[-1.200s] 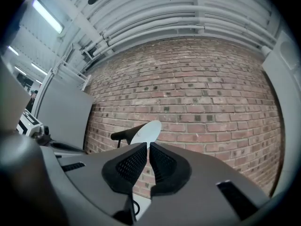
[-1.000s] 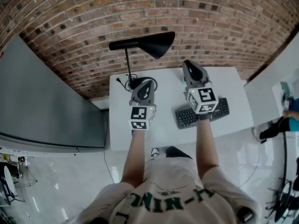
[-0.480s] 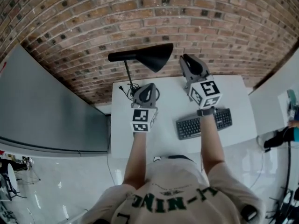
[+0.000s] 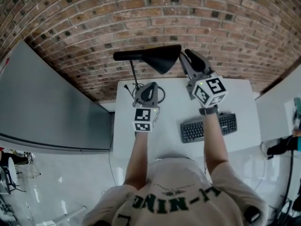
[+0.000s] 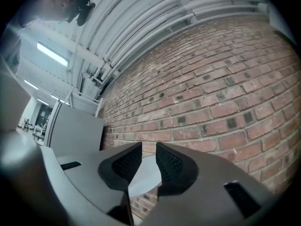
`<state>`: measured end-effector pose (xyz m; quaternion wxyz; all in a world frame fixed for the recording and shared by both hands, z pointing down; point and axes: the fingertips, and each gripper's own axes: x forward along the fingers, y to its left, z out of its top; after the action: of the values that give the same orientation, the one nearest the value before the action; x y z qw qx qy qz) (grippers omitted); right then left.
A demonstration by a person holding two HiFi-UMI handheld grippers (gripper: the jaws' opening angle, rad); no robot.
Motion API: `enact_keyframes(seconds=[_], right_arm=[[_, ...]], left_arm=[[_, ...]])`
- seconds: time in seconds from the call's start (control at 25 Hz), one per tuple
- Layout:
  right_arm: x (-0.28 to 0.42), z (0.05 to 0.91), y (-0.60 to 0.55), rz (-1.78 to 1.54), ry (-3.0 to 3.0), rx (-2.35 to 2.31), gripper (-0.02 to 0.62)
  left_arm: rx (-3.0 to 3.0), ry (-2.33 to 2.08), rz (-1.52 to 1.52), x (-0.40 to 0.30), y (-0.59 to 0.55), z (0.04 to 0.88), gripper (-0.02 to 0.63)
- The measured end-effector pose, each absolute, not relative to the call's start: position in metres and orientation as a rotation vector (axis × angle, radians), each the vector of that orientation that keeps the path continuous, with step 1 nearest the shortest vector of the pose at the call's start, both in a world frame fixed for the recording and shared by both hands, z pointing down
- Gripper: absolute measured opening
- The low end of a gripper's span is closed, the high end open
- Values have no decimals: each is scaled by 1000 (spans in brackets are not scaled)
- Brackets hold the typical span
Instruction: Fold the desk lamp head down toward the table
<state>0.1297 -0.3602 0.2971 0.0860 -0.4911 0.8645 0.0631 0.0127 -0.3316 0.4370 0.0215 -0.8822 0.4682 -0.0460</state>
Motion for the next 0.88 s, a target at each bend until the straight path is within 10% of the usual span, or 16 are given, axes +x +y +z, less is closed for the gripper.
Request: enact_keyframes(seconds=[0.88], right_arm=[[121,317,-370,-225,2578,-1359,112]], left_arm=[[-2739,1483,-141,10,-336,447,-2]])
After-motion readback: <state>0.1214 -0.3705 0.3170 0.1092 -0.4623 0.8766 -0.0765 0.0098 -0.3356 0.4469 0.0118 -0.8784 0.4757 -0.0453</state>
